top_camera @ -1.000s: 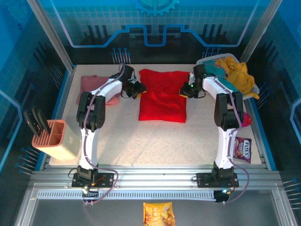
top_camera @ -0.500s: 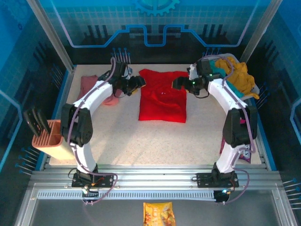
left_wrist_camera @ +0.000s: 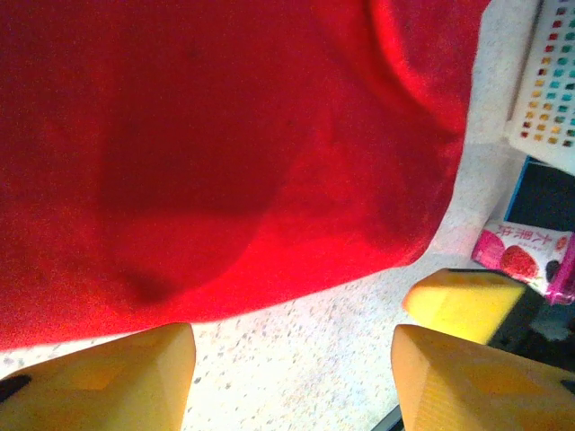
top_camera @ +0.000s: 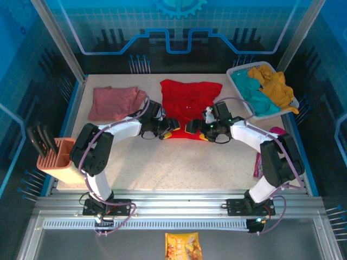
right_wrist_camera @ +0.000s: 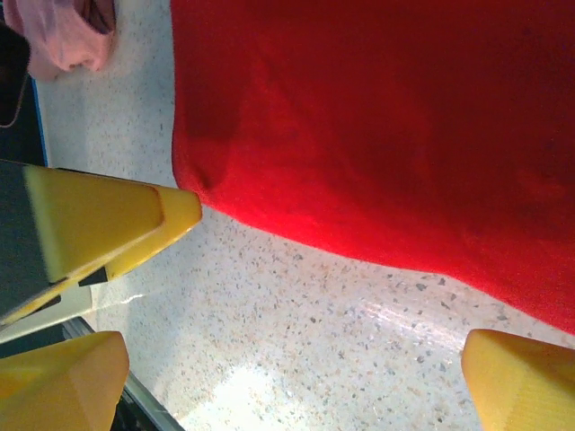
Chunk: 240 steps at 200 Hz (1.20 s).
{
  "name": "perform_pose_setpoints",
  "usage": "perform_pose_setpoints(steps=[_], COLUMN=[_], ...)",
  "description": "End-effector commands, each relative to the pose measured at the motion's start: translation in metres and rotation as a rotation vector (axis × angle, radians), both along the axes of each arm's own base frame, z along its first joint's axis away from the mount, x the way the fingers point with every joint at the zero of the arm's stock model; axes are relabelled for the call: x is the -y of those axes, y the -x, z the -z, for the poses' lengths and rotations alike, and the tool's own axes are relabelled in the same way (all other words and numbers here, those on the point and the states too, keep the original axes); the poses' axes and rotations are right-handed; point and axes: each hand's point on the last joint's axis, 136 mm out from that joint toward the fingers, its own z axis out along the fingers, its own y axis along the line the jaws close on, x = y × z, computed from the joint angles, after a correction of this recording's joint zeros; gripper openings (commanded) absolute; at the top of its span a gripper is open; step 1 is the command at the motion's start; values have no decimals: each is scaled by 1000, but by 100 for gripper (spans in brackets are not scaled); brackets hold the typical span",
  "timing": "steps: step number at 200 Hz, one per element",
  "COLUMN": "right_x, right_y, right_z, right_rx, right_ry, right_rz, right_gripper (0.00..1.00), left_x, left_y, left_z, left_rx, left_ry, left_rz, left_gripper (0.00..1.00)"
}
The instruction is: Fold and stack the t-shirts
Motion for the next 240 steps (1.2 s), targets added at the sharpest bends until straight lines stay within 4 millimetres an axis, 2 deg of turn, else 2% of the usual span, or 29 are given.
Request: perform_pose_setpoints(steps=[1, 24, 32, 41, 71, 100, 113, 133, 154, 162, 165, 176, 189, 204, 240], right_x=[4, 20, 25, 34, 41, 55, 64, 71, 74, 75, 75, 79, 86, 96, 111], right_y=[-25, -29, -32, -23, -13, -7, -8, -11, -15, -10, -16, -15, -12, -7, 8], right_z=[-6, 17, 20, 37, 64, 73, 71, 52, 21, 14, 2, -12, -21, -23, 1], right_rx=[71, 30, 32, -6, -62, -76, -76, -42, 11, 13, 39, 54, 50, 26, -83], right_ry=[-73, -75, -71, -54, -37, -10, -6, 9, 25, 30, 28, 36, 51, 70, 128], right_rz=[47, 77, 90, 102, 90, 115, 131, 128, 100, 87, 83, 79, 87, 95, 80], right_gripper=[96, 95, 95, 95, 94, 94, 94, 94, 93, 94, 94, 93, 93, 91, 79], left_x=[2, -12, -18, -23, -34, -46, -57, -69, -77, -80, -80, -82, -83, -83, -87], left_y=[-13, -17, -18, -19, -22, -18, -16, -17, -15, -13, -12, -8, 0, 7, 18], left_z=[0, 15, 21, 29, 62, 65, 58, 36, 5, -5, -9, -18, -21, -17, 6], left_rx=[42, 20, 7, -6, -73, -77, -70, -36, 12, 27, 33, 48, 27, 11, -30], left_ry=[35, -15, -30, -46, -83, -140, -189, -203, -221, -225, -223, -213, -195, -182, -153], left_rz=[-17, -48, -57, -64, -63, -68, -67, -63, -42, -31, -27, -7, 17, 51, 69], left_gripper=[60, 59, 59, 59, 56, 54, 54, 54, 54, 55, 55, 56, 56, 56, 56])
